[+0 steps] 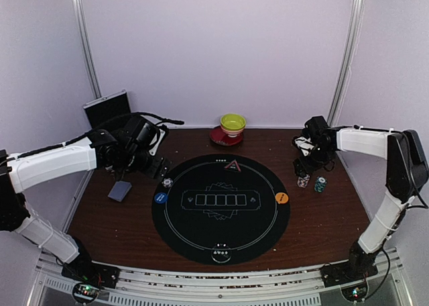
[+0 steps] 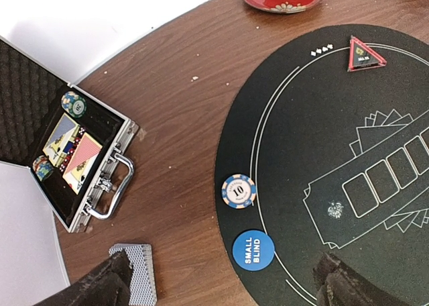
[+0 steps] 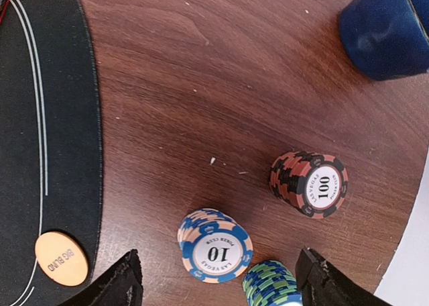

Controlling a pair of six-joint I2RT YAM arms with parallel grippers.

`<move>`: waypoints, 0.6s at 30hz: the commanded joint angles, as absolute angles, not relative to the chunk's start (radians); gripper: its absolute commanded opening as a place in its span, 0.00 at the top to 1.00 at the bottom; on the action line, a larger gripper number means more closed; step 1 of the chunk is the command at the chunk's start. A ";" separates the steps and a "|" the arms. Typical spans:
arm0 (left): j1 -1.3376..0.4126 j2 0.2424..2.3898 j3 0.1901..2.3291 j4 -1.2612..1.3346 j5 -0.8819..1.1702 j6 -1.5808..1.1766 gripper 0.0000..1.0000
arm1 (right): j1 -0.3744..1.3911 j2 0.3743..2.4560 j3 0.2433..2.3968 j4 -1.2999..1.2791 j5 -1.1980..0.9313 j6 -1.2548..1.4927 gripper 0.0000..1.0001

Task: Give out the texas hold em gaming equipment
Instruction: Pick up the pile of poker chips from the pile of poker chips.

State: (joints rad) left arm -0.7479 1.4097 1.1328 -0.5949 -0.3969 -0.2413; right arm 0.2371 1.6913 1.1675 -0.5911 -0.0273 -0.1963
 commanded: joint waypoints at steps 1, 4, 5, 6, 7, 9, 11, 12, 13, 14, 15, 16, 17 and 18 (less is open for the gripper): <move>-0.742 1.373 1.137 -0.556 -0.383 -0.235 0.02 | 0.215 1.716 1.159 -0.578 -0.038 -0.178 0.20; -0.743 1.370 1.137 -0.556 -0.383 -0.235 0.02 | 0.210 1.738 1.164 -0.591 -0.044 -0.180 0.21; -0.743 1.370 1.137 -0.555 -0.383 -0.235 0.02 | 0.208 1.740 1.164 -0.593 -0.047 -0.180 0.22; -0.743 1.371 1.137 -0.555 -0.383 -0.235 0.02 | 0.206 1.743 1.163 -0.594 -0.049 -0.179 0.23; -0.743 1.372 1.137 -0.555 -0.382 -0.235 0.02 | 0.203 1.745 1.164 -0.595 -0.050 -0.179 0.23; -0.742 1.374 1.137 -0.557 -0.383 -0.235 0.02 | 0.197 1.747 1.163 -0.602 -0.061 -0.182 0.25; -0.744 1.374 1.137 -0.556 -0.382 -0.235 0.02 | 0.193 1.752 1.163 -0.608 -0.071 -0.185 0.26; -0.743 1.374 1.137 -0.556 -0.382 -0.236 0.02 | 0.192 1.755 1.164 -0.610 -0.074 -0.186 0.27; -0.743 1.374 1.137 -0.555 -0.382 -0.236 0.02 | 0.190 1.756 1.164 -0.610 -0.076 -0.186 0.28; -0.742 1.374 1.137 -0.555 -0.382 -0.235 0.02 | 0.190 1.757 1.164 -0.609 -0.079 -0.186 0.29; -0.743 1.374 1.137 -0.555 -0.383 -0.235 0.02 | 0.190 1.757 1.164 -0.609 -0.080 -0.186 0.29; -0.743 1.374 1.137 -0.556 -0.383 -0.235 0.02 | 0.190 1.758 1.164 -0.609 -0.080 -0.186 0.30; -0.743 1.374 1.137 -0.556 -0.385 -0.235 0.02 | 0.190 1.759 1.164 -0.609 -0.080 -0.186 0.30; -0.742 1.376 1.137 -0.555 -0.385 -0.235 0.02 | 0.190 1.762 1.164 -0.608 -0.079 -0.186 0.30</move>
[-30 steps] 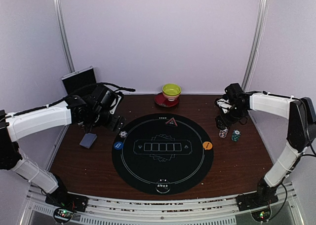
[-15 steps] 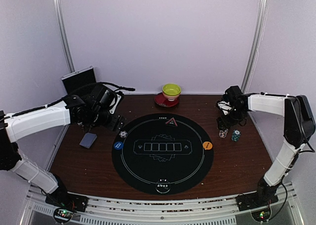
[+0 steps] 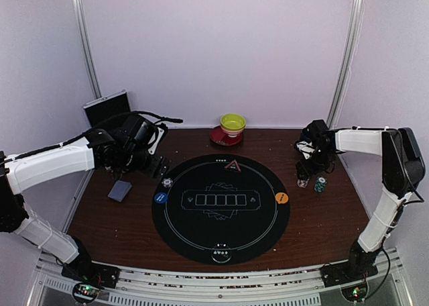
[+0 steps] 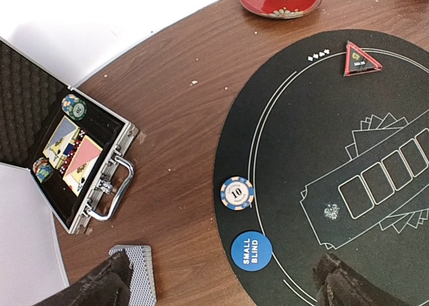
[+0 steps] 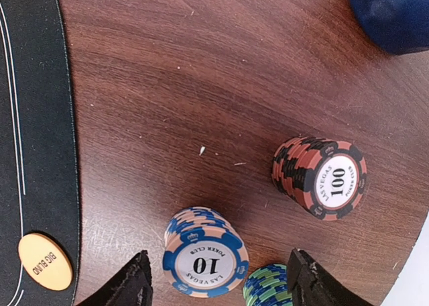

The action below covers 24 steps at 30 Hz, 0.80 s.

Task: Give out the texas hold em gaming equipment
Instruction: Pick up the pile of poker chips from the pile of poker chips.

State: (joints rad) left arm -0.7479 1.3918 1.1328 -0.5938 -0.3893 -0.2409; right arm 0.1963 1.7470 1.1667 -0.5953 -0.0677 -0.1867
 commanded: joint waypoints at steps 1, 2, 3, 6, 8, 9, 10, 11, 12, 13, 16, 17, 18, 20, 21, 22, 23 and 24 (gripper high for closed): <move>-0.743 1.376 1.137 -0.556 -0.386 -0.235 0.02 | 0.189 1.765 1.164 -0.606 -0.077 -0.185 0.30; -0.743 1.377 1.137 -0.556 -0.387 -0.236 0.02 | 0.189 1.767 1.164 -0.605 -0.077 -0.186 0.30; -0.743 1.378 1.137 -0.556 -0.388 -0.235 0.02 | 0.189 1.769 1.164 -0.603 -0.079 -0.186 0.30; -0.743 1.378 1.136 -0.556 -0.389 -0.235 0.02 | 0.189 1.778 1.164 -0.601 -0.088 -0.187 0.30; -0.743 1.378 1.137 -0.556 -0.390 -0.235 0.02 | 0.189 1.783 1.164 -0.601 -0.090 -0.187 0.31; -0.743 1.378 1.137 -0.556 -0.390 -0.235 0.02 | 0.190 1.785 1.166 -0.601 -0.090 -0.187 0.32; -0.743 1.378 1.137 -0.556 -0.390 -0.236 0.02 | 0.189 1.785 1.166 -0.601 -0.091 -0.187 0.33; -0.743 1.378 1.136 -0.556 -0.390 -0.235 0.02 | 0.189 1.785 1.166 -0.601 -0.093 -0.188 0.34; -0.742 1.378 1.136 -0.556 -0.390 -0.235 0.02 | 0.189 1.786 1.166 -0.603 -0.094 -0.187 0.34; -0.742 1.379 1.137 -0.556 -0.390 -0.233 0.02 | 0.189 1.787 1.166 -0.602 -0.094 -0.188 0.35; -0.742 1.380 1.137 -0.556 -0.392 -0.235 0.02 | 0.189 1.788 1.166 -0.603 -0.094 -0.189 0.37; -0.743 1.379 1.137 -0.557 -0.391 -0.233 0.02 | 0.190 1.789 1.166 -0.603 -0.095 -0.189 0.39; -0.744 1.379 1.137 -0.557 -0.391 -0.233 0.02 | 0.189 1.790 1.166 -0.602 -0.095 -0.189 0.40; -0.743 1.379 1.137 -0.557 -0.391 -0.234 0.02 | 0.189 1.791 1.166 -0.604 -0.095 -0.189 0.41; -0.743 1.379 1.137 -0.557 -0.391 -0.233 0.02 | 0.189 1.792 1.165 -0.604 -0.095 -0.189 0.41; -0.743 1.380 1.136 -0.557 -0.391 -0.233 0.02 | 0.189 1.793 1.165 -0.604 -0.095 -0.189 0.41; -0.742 1.381 1.135 -0.556 -0.391 -0.234 0.02 | 0.189 1.793 1.165 -0.604 -0.094 -0.189 0.41; -0.742 1.381 1.137 -0.557 -0.391 -0.233 0.02 | 0.189 1.794 1.165 -0.604 -0.094 -0.189 0.41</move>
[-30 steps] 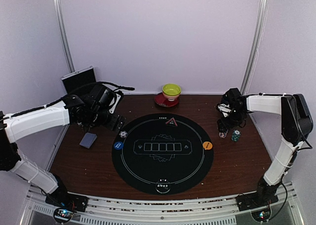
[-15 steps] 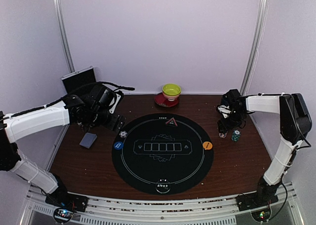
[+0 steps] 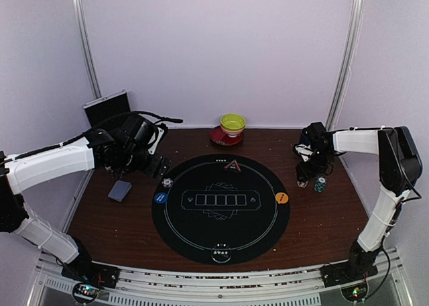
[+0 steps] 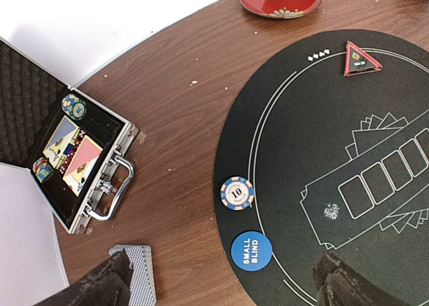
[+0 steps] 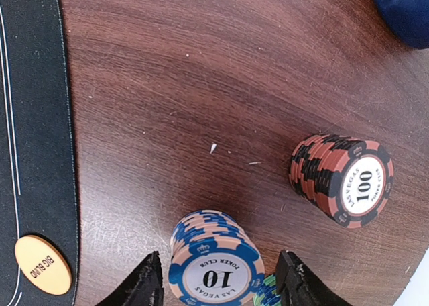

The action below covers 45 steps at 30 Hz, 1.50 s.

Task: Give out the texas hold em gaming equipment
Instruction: Pick up the pile of poker chips from the pile of poker chips.

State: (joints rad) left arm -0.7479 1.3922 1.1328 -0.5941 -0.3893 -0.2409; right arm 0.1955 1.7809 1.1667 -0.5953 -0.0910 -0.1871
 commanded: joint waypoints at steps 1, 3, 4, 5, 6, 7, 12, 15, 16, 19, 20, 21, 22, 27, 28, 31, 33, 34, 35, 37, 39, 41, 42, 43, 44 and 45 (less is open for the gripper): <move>-0.742 1.381 1.137 -0.556 -0.391 -0.233 0.02 | 0.189 1.793 1.165 -0.604 -0.094 -0.189 0.41; -0.742 1.381 1.136 -0.557 -0.391 -0.233 0.02 | 0.190 1.793 1.165 -0.604 -0.094 -0.188 0.42; -0.743 1.381 1.136 -0.556 -0.392 -0.233 0.02 | 0.189 1.793 1.164 -0.603 -0.094 -0.189 0.42; -0.743 1.382 1.135 -0.556 -0.393 -0.233 0.02 | 0.189 1.793 1.165 -0.604 -0.094 -0.189 0.43; -0.743 1.382 1.136 -0.556 -0.393 -0.233 0.02 | 0.189 1.794 1.166 -0.604 -0.094 -0.189 0.45; -0.743 1.383 1.137 -0.557 -0.393 -0.233 0.02 | 0.189 1.794 1.166 -0.604 -0.094 -0.189 0.47; -0.742 1.384 1.137 -0.557 -0.393 -0.233 0.02 | 0.189 1.793 1.166 -0.602 -0.091 -0.189 0.53; -0.743 1.384 1.137 -0.557 -0.393 -0.233 0.02 | 0.189 1.788 1.164 -0.601 -0.083 -0.188 0.55; -0.743 1.384 1.137 -0.556 -0.393 -0.233 0.02 | 0.189 1.786 1.164 -0.601 -0.083 -0.187 0.57; -0.742 1.385 1.137 -0.557 -0.394 -0.233 0.02 | 0.189 1.778 1.163 -0.599 -0.074 -0.187 0.60; -0.742 1.385 1.137 -0.557 -0.395 -0.233 0.02 | 0.190 1.775 1.164 -0.598 -0.071 -0.187 0.61; -0.743 1.385 1.137 -0.557 -0.396 -0.233 0.02 | 0.188 1.770 1.162 -0.598 -0.071 -0.187 0.61; -0.742 1.385 1.137 -0.557 -0.396 -0.232 0.02 | 0.190 1.763 1.162 -0.597 -0.068 -0.188 0.61; -0.742 1.388 1.135 -0.557 -0.403 -0.232 0.02 | 0.190 1.728 1.158 -0.591 -0.065 -0.187 0.61; -0.742 1.388 1.136 -0.557 -0.403 -0.232 0.02 | 0.190 1.721 1.157 -0.589 -0.068 -0.187 0.62; -0.741 1.390 1.137 -0.557 -0.403 -0.230 0.02 | 0.190 1.701 1.156 -0.588 -0.078 -0.193 0.63; -0.741 1.390 1.137 -0.557 -0.403 -0.230 0.02 | 0.190 1.689 1.155 -0.587 -0.086 -0.197 0.63; -0.741 1.389 1.137 -0.557 -0.403 -0.230 0.02 | 0.190 1.684 1.155 -0.586 -0.088 -0.198 0.64; -0.742 1.388 1.137 -0.557 -0.403 -0.230 0.02 | 0.191 1.675 1.154 -0.587 -0.093 -0.203 0.64; -0.742 1.388 1.137 -0.557 -0.404 -0.230 0.02 | 0.194 1.658 1.151 -0.590 -0.111 -0.212 0.64; -0.741 1.387 1.137 -0.557 -0.404 -0.230 0.02 | 0.202 1.638 1.147 -0.593 -0.135 -0.223 0.64; -0.742 1.387 1.137 -0.557 -0.405 -0.230 0.02 | 0.222 1.615 1.142 -0.595 -0.157 -0.239 0.64; -0.741 1.386 1.137 -0.557 -0.405 -0.230 0.02 | 0.235 1.604 1.139 -0.595 -0.166 -0.248 0.65; -0.742 1.386 1.137 -0.557 -0.405 -0.230 0.02 | 0.250 1.594 1.136 -0.595 -0.174 -0.258 0.65; -0.741 1.386 1.137 -0.557 -0.406 -0.230 0.02 | 0.265 1.585 1.132 -0.598 -0.181 -0.269 0.65; -0.741 1.386 1.136 -0.557 -0.406 -0.230 0.02 | 0.281 1.578 1.129 -0.600 -0.190 -0.284 0.66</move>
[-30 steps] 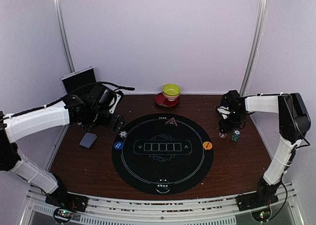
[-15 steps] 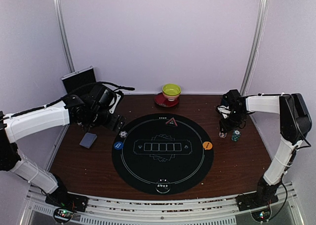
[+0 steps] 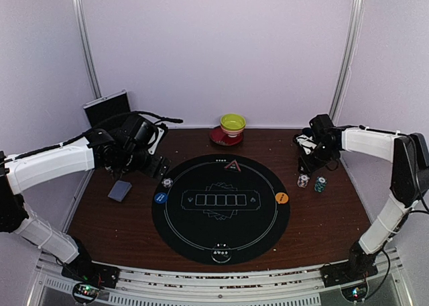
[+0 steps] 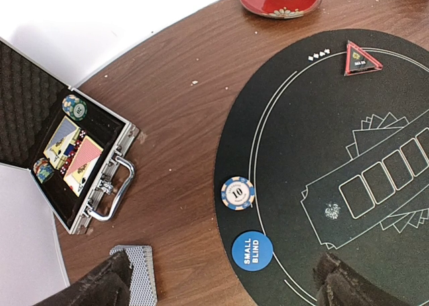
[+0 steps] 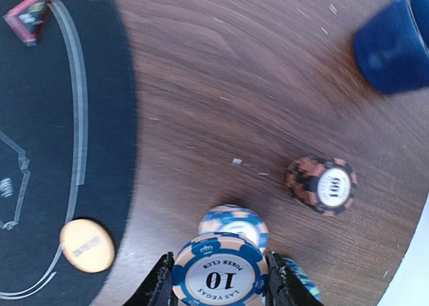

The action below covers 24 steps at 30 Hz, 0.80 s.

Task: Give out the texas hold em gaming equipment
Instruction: Pick up the pile of poker chips from the pile of poker chips, then place the poker chips pile in the big blind area.

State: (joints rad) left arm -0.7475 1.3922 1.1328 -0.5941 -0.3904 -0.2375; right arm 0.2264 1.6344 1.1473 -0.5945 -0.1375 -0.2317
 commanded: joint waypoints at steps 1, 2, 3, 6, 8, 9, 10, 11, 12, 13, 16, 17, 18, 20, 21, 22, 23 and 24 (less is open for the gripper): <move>-0.742 1.387 1.135 -0.557 -0.408 -0.231 0.02 | 0.296 1.572 1.125 -0.603 -0.200 -0.296 0.66; -0.742 1.387 1.135 -0.557 -0.409 -0.230 0.02 | 0.310 1.568 1.121 -0.605 -0.210 -0.305 0.66; -0.742 1.387 1.135 -0.557 -0.411 -0.231 0.02 | 0.324 1.566 1.117 -0.607 -0.221 -0.313 0.66; -0.742 1.388 1.135 -0.557 -0.415 -0.229 0.02 | 0.384 1.566 1.094 -0.615 -0.237 -0.343 0.66; -0.742 1.388 1.135 -0.557 -0.417 -0.229 0.02 | 0.430 1.566 1.069 -0.614 -0.223 -0.364 0.66; -0.741 1.389 1.135 -0.557 -0.417 -0.229 0.02 | 0.454 1.566 1.055 -0.615 -0.211 -0.376 0.66; -0.741 1.389 1.135 -0.558 -0.418 -0.230 0.02 | 0.476 1.566 1.044 -0.614 -0.202 -0.385 0.66; -0.742 1.388 1.135 -0.557 -0.419 -0.229 0.02 | 0.493 1.568 1.037 -0.616 -0.194 -0.392 0.66; -0.741 1.388 1.135 -0.557 -0.419 -0.228 0.02 | 0.508 1.569 1.033 -0.617 -0.189 -0.398 0.66; -0.741 1.388 1.135 -0.557 -0.420 -0.228 0.02 | 0.520 1.569 1.030 -0.620 -0.191 -0.402 0.66; -0.742 1.385 1.134 -0.557 -0.420 -0.228 0.02 | 0.544 1.569 1.022 -0.628 -0.197 -0.415 0.66; -0.741 1.384 1.134 -0.557 -0.420 -0.229 0.02 | 0.553 1.568 1.016 -0.631 -0.195 -0.420 0.66; -0.741 1.384 1.134 -0.557 -0.420 -0.229 0.02 | 0.561 1.569 1.009 -0.630 -0.189 -0.424 0.66; -0.741 1.384 1.134 -0.557 -0.420 -0.229 0.02 | 0.575 1.567 0.993 -0.632 -0.179 -0.431 0.66; -0.742 1.384 1.134 -0.557 -0.419 -0.229 0.02 | 0.581 1.569 0.987 -0.633 -0.176 -0.435 0.66; -0.741 1.384 1.134 -0.557 -0.418 -0.228 0.02 | 0.586 1.570 0.981 -0.636 -0.174 -0.440 0.66; -0.741 1.383 1.134 -0.557 -0.417 -0.229 0.02 | 0.591 1.571 0.976 -0.639 -0.175 -0.442 0.66; -0.741 1.382 1.134 -0.557 -0.419 -0.228 0.02 | 0.595 1.571 0.971 -0.641 -0.175 -0.446 0.66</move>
State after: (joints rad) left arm -0.7471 1.3922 1.1328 -0.5941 -0.4080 -0.2367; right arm 0.5735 1.5894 0.9936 -0.6231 -0.1963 -0.4183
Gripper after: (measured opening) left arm 0.978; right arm 0.414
